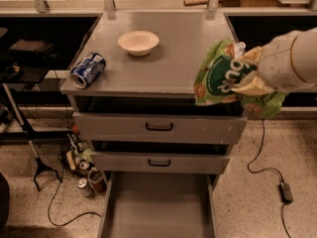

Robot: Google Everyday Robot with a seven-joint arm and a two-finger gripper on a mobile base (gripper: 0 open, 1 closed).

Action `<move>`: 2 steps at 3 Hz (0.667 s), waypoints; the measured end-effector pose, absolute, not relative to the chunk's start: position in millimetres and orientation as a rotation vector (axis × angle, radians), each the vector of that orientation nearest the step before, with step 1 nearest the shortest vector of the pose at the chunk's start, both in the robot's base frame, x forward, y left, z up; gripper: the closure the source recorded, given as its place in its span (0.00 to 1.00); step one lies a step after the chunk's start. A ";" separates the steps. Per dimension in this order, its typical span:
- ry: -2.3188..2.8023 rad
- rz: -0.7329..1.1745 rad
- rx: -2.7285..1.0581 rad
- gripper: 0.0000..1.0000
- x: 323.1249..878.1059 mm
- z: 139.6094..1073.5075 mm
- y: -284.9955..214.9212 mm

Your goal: Pick green rice chip bag from bottom drawer and place on counter

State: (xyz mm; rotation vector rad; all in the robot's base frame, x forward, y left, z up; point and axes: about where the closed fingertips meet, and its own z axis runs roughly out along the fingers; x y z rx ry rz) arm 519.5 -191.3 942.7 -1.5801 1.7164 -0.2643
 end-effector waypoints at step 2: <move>1.653 -0.247 -1.572 1.00 541.0 976.6 -155.1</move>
Offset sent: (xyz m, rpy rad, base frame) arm 0.0179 0.0284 0.0268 0.0246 -0.0304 0.0295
